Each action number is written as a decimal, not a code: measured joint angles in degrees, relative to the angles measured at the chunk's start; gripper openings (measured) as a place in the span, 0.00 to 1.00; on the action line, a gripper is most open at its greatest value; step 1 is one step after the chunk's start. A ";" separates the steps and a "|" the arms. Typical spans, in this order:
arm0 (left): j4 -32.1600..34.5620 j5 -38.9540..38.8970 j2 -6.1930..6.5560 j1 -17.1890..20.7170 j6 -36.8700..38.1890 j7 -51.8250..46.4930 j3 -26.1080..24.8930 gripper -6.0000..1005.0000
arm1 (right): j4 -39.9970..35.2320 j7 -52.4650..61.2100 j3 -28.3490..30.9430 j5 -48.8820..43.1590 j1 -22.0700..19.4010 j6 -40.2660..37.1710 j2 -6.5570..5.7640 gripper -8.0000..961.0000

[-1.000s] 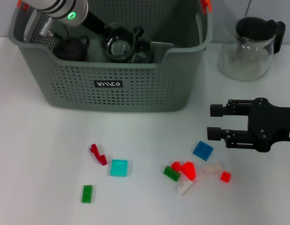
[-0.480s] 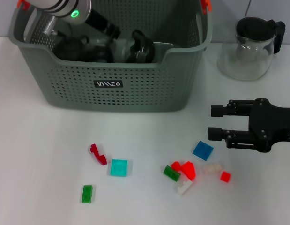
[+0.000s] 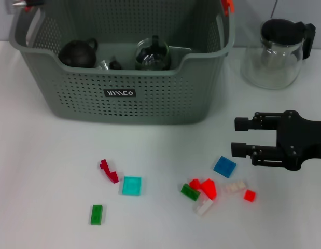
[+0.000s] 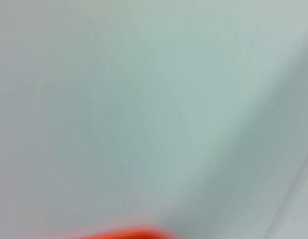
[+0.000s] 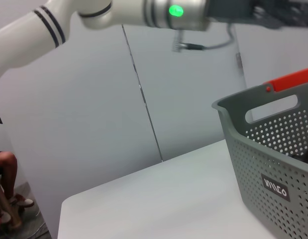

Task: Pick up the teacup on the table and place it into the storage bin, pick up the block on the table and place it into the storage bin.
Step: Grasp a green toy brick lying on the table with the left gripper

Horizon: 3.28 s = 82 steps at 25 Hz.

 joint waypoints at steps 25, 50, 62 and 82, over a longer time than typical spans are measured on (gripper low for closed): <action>-8.60 9.42 -5.37 23.42 35.78 53.97 -18.55 0.43 | 0.04 0.29 0.00 0.01 1.11 0.00 0.08 0.70; -23.23 19.16 -5.77 24.90 23.11 75.11 -18.84 0.62 | 1.49 0.05 0.00 0.00 0.86 1.33 0.00 0.70; -23.85 20.18 -5.91 26.94 22.05 82.11 -23.32 0.62 | 1.49 0.00 0.00 0.00 0.92 1.43 0.00 0.70; -28.56 20.21 -5.85 25.70 18.55 83.34 -22.98 0.61 | 1.59 0.02 0.00 0.00 0.84 1.50 0.00 0.70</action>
